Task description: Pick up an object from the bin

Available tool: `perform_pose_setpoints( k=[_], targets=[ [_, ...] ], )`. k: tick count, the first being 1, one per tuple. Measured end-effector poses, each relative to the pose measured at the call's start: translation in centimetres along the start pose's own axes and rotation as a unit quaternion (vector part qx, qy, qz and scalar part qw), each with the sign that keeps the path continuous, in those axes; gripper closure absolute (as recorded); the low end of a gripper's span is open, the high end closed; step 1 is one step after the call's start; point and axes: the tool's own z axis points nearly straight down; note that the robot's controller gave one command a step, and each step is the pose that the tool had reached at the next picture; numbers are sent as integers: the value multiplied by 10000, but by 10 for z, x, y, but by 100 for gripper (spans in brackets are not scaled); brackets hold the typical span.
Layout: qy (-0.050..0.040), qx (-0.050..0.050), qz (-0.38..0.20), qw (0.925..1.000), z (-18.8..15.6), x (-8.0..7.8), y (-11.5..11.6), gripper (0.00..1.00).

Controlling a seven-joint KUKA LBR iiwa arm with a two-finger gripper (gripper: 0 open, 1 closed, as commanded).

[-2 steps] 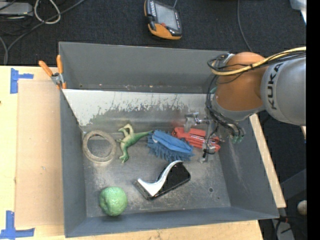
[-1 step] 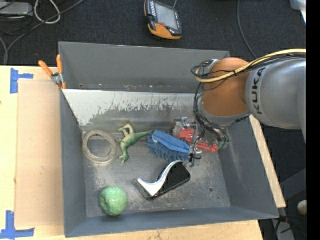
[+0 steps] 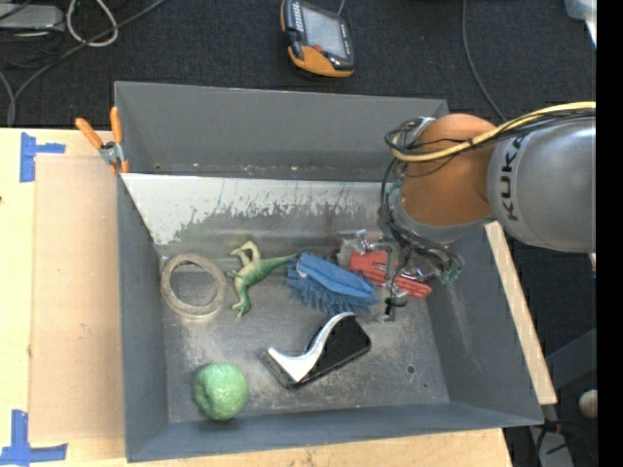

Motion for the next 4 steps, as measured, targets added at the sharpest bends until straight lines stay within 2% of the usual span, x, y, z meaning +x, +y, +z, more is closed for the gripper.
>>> perform_pose_setpoints(
  k=[1,2,3,4],
  targets=[
    [25,-21,-416,9991,16,-18,53,0],
    [-7,9,63,10000,1,-8,25,100],
    [-8,8,67,10000,0,-8,25,100],
    [-8,4,-1,10000,-104,4,32,100]
  ],
)
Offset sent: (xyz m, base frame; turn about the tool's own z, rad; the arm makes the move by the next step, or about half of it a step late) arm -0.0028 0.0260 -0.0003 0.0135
